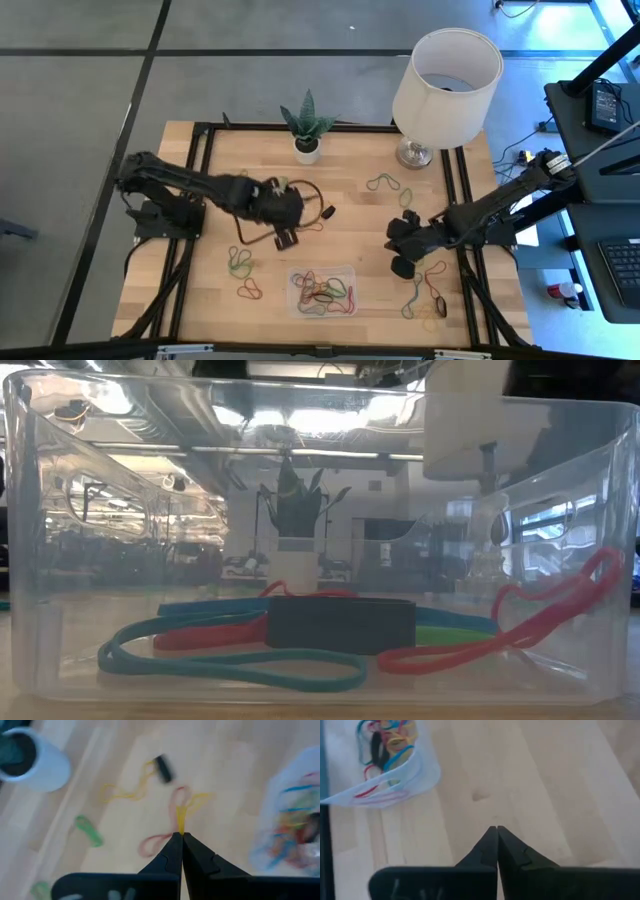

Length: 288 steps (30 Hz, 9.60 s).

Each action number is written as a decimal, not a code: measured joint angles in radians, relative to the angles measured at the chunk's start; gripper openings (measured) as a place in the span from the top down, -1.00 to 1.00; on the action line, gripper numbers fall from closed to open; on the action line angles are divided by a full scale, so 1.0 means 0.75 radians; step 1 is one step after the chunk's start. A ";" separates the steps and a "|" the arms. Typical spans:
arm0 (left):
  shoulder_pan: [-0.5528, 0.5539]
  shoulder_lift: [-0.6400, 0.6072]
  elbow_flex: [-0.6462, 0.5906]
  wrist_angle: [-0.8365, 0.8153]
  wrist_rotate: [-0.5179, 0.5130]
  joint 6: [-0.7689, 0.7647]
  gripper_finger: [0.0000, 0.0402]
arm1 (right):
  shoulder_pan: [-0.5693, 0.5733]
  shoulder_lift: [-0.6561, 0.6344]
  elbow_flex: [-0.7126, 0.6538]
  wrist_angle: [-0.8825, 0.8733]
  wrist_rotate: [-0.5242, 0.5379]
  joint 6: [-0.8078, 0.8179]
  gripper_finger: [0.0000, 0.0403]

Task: Pick and place rubber bands into bin
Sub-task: Put the yellow rubber band into the transparent bin, then put the green rubber band into the transparent bin, then put the yellow rubber band into the transparent bin

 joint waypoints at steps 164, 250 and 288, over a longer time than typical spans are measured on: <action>0.160 -1.074 -1.090 0.766 0.341 0.400 0.99 | 0.106 0.526 0.939 -1.059 0.068 0.689 0.99; 0.160 -1.074 -1.090 0.767 0.438 0.474 0.97 | -0.109 1.137 1.405 -0.640 0.119 -0.161 1.00; 0.296 -0.495 -0.961 -0.017 0.158 -0.775 0.54 | -0.252 -0.712 -0.484 0.227 0.056 -0.338 0.99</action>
